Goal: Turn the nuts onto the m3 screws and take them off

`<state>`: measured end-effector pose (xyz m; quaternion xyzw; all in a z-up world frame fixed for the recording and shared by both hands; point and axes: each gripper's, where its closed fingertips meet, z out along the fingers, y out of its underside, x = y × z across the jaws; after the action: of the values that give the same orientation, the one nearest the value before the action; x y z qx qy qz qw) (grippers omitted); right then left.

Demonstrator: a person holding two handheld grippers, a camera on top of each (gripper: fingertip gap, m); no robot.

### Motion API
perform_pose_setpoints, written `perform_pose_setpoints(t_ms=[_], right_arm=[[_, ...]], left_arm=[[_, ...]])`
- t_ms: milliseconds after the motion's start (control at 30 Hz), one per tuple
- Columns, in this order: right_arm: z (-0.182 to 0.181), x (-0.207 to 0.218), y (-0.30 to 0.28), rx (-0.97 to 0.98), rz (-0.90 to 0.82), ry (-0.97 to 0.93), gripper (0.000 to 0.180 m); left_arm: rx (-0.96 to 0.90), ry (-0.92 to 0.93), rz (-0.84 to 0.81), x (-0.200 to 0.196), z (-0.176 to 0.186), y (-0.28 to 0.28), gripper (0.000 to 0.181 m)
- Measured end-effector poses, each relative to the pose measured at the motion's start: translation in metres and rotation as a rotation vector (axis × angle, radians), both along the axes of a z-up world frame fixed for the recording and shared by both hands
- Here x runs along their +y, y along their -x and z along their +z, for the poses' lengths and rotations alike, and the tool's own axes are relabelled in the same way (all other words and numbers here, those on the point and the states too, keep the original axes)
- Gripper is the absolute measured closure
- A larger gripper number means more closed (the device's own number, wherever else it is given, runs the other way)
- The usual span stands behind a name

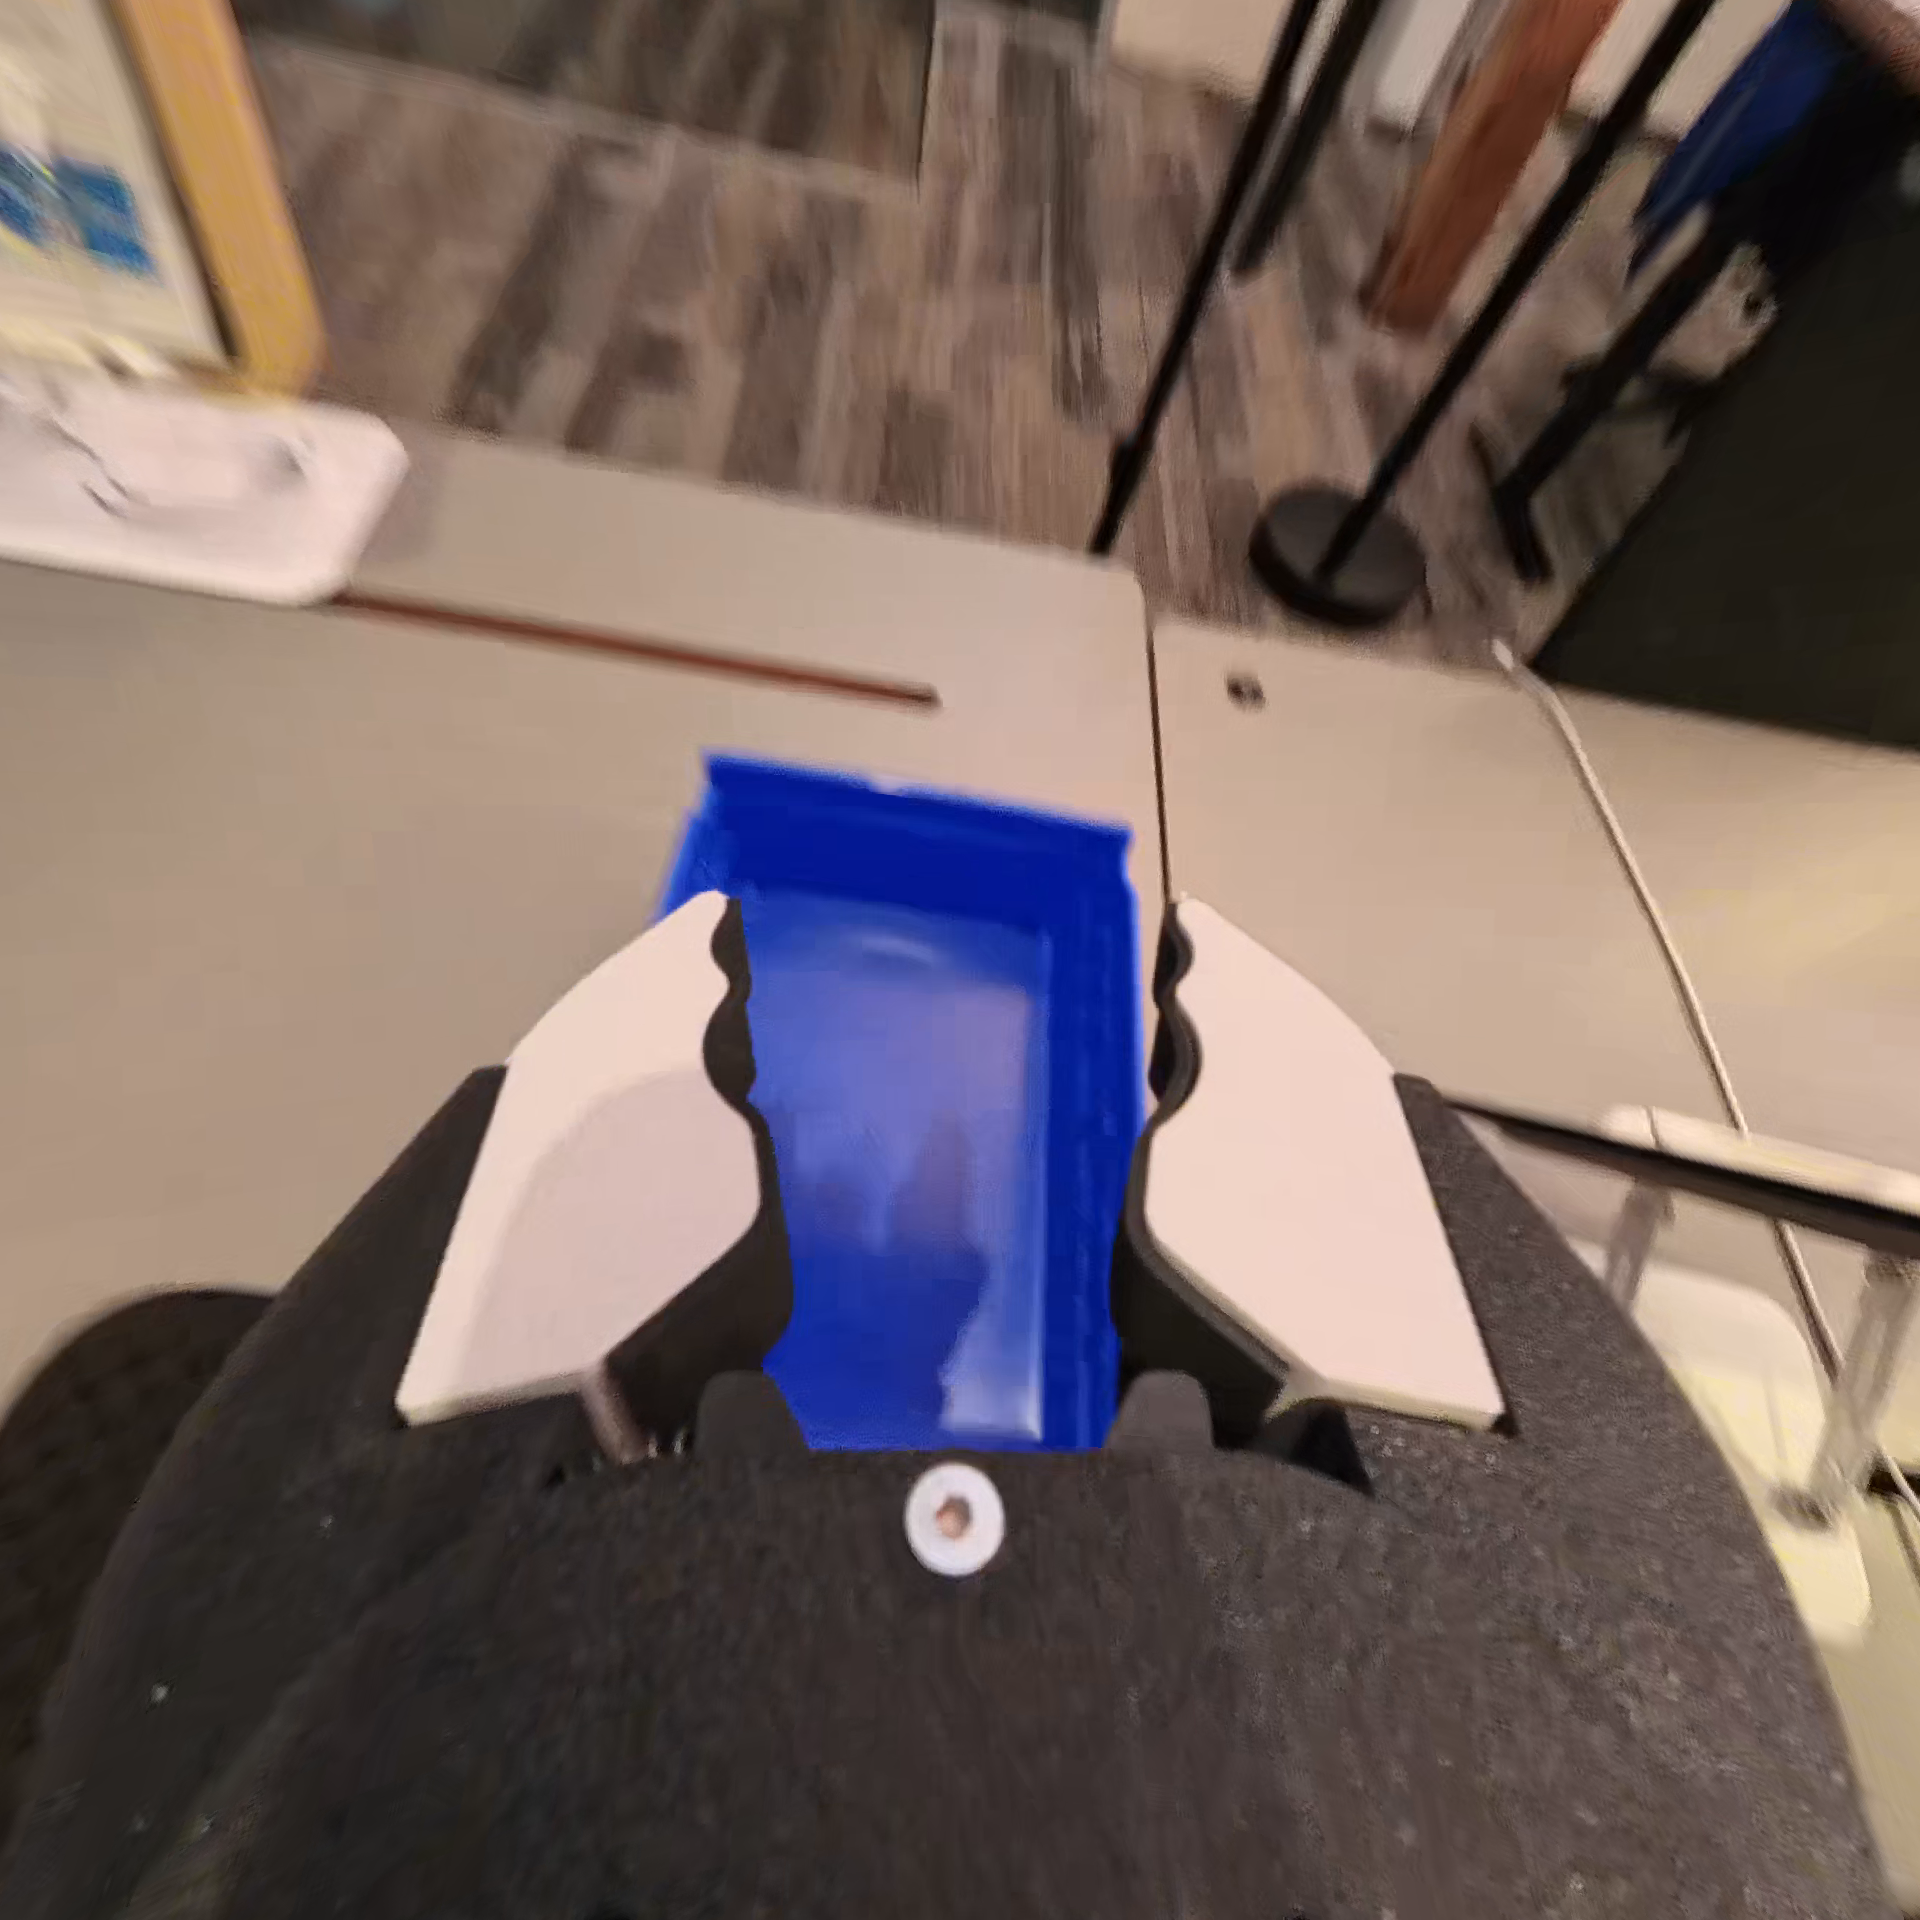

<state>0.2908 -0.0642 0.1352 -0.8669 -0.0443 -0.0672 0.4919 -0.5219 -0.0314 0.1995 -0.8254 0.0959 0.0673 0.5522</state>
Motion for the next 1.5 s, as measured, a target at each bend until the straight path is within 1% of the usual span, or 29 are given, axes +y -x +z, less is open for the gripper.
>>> perform_pose_setpoints(t_ms=[33, 100, 133, 200, 300, 433, 567, 700, 800, 933, 1133, 1333, 1500], right_arm=[[0.018, 0.005, 0.019, 0.010, 0.016, -0.067, 0.104], [0.048, 0.015, 0.059, 0.041, 0.045, -0.187, 0.104], [0.058, 0.019, 0.081, 0.053, 0.073, -0.226, 0.104], [0.070, 0.029, 0.120, 0.049, 0.101, -0.269, 0.101], [0.070, 0.043, 0.177, 0.013, 0.172, -0.259, 0.102], [0.051, 0.063, 0.240, 0.014, 0.216, -0.255, 0.094], [0.009, 0.084, 0.283, 0.065, 0.209, -0.270, 0.093], [-0.059, 0.100, 0.312, 0.163, 0.199, -0.211, 0.094], [-0.108, 0.107, 0.320, 0.198, 0.176, -0.147, 0.094], [-0.153, 0.113, 0.318, 0.190, 0.138, -0.102, 0.093], [-0.200, 0.118, 0.323, 0.186, 0.110, -0.020, 0.087], [-0.238, 0.122, 0.331, 0.173, 0.095, 0.050, 0.081], [-0.260, 0.125, 0.332, 0.174, 0.074, 0.095, 0.076]], left_arm=[[-0.006, -0.034, -0.019, 0.006, 0.008, -0.020, 0.115], [-0.013, -0.074, -0.044, 0.016, 0.015, -0.060, 0.111], [-0.017, -0.087, -0.055, 0.020, 0.015, -0.079, 0.107], [-0.018, -0.123, -0.075, 0.028, 0.013, -0.115, 0.105], [-0.038, -0.183, -0.099, 0.036, 0.004, -0.160, 0.104], [-0.085, -0.177, -0.136, 0.045, -0.023, -0.209, 0.104], [-0.102, -0.139, -0.120, 0.058, -0.065, -0.237, 0.103], [-0.131, -0.125, -0.062, 0.070, -0.114, -0.244, 0.101], [-0.119, -0.120, -0.027, 0.075, -0.147, -0.241, 0.101], [-0.148, -0.054, -0.003, 0.081, -0.190, -0.239, 0.101], [-0.161, 0.014, 0.020, 0.087, -0.238, -0.241, 0.098], [-0.183, 0.059, 0.030, 0.092, -0.268, -0.245, 0.091], [-0.185, 0.109, 0.039, 0.096, -0.291, -0.247, 0.085]])
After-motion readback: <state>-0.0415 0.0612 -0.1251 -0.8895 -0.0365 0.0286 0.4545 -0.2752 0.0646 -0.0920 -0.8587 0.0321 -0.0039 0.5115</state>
